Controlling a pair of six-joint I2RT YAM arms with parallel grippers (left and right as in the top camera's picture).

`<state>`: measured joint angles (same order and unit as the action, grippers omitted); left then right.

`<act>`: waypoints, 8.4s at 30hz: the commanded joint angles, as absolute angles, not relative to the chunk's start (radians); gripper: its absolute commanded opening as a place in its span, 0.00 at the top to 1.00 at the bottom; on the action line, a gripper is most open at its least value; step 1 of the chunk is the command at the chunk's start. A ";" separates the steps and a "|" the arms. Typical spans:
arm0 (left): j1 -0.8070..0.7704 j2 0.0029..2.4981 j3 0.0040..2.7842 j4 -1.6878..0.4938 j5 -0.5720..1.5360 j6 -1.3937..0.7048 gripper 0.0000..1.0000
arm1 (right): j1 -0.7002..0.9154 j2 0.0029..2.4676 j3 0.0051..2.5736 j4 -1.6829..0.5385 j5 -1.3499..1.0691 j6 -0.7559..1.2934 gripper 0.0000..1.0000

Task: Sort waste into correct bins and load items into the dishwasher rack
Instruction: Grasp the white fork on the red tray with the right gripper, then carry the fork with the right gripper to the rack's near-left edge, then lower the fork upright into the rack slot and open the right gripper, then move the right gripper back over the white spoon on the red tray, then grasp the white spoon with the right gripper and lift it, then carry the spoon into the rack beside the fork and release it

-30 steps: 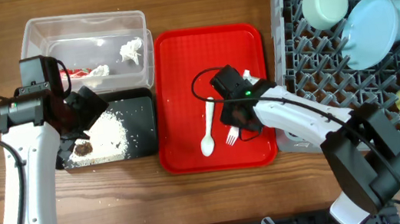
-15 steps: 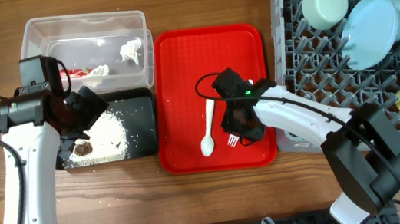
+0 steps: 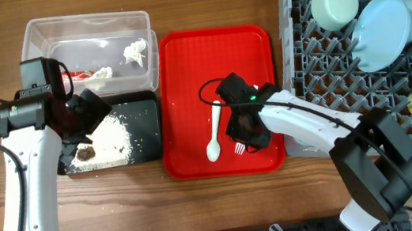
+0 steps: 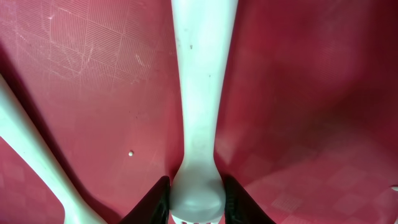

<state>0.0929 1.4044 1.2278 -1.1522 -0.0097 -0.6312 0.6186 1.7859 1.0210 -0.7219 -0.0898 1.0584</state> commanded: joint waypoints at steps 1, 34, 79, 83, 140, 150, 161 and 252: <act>0.098 1.403 1.228 -1.154 -0.008 -0.636 0.00 | 0.627 1.810 1.019 -0.731 -0.113 1.045 0.73; 0.098 1.403 1.228 -1.153 -0.009 -0.636 0.00 | 0.275 1.453 1.324 -1.079 -0.028 0.359 0.84; 0.098 1.403 1.228 -1.157 -0.009 -0.636 0.00 | 0.171 1.581 1.316 -1.032 -0.216 0.218 0.96; 0.098 1.403 1.228 -1.157 -0.009 -0.636 0.00 | 0.183 1.615 1.316 -1.028 -0.219 0.212 0.96; 0.098 1.403 1.228 -1.157 -0.009 -0.636 0.00 | 0.196 1.724 1.316 -1.259 -0.004 0.298 0.95; 0.098 1.403 1.228 -1.157 -0.009 -0.636 0.00 | 0.275 1.722 1.355 -1.065 -0.385 0.189 0.61; 0.098 1.403 1.228 -1.156 -0.009 -0.636 0.00 | 0.599 1.748 1.338 -0.908 -0.120 0.705 0.41; 0.098 1.403 1.228 -1.150 -0.009 -0.636 0.00 | 0.080 1.674 1.326 -1.235 -0.044 0.033 0.62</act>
<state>0.0929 1.4044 1.2278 -1.1484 -0.0097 -0.6312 0.0788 1.6554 1.3319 -1.2320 -0.0509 0.0681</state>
